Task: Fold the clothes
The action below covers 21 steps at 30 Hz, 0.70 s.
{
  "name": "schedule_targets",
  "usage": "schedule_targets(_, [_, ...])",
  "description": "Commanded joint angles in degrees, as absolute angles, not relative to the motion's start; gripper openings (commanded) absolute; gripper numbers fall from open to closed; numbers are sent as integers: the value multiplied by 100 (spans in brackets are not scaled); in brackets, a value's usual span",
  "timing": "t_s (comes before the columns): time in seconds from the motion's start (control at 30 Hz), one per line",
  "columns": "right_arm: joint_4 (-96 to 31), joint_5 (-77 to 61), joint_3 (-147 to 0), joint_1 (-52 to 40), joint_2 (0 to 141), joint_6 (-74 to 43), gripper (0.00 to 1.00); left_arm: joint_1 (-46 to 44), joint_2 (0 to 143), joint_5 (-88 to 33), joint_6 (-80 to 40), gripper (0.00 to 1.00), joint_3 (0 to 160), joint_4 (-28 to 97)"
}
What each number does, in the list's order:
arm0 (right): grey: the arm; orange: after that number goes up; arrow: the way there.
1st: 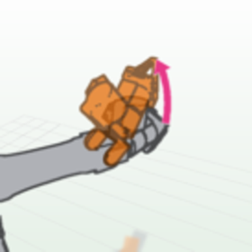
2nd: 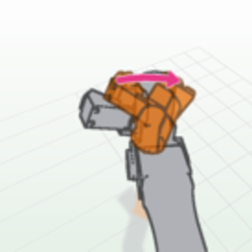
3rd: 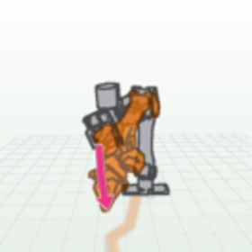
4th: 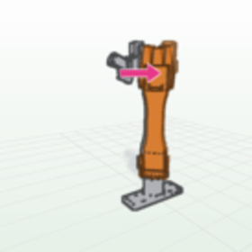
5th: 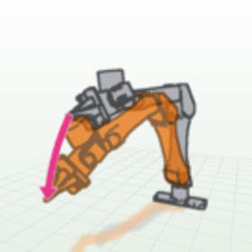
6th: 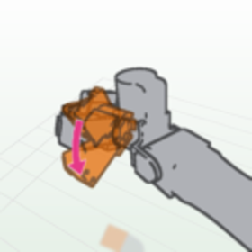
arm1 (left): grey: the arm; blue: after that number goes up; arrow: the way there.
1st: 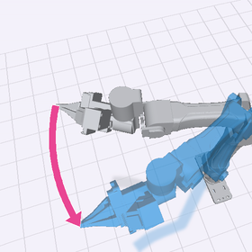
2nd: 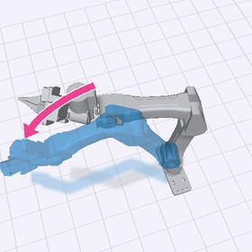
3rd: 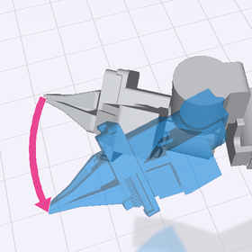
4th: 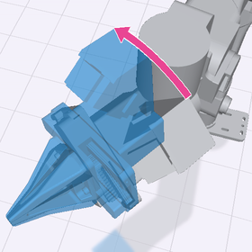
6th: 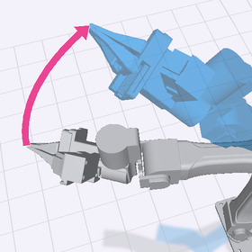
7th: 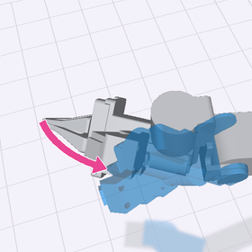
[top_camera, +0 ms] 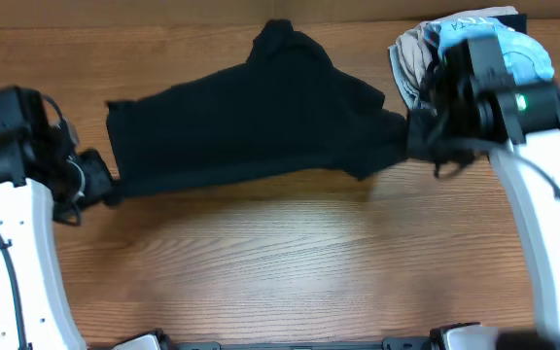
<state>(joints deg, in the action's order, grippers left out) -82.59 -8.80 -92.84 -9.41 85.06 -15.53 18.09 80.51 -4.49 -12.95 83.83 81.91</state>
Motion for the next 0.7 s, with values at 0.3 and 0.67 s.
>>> schedule_targets(0.3, [-7848,-996,-6250,-926,6877,-2281,4,1839,6770,-454,-2399,4,6287,8101])
schedule_targets(0.67, [-7078,-1037,-6080,-926,6901,-2244,4,1835,6438,-709,-2567,4,6141,8071])
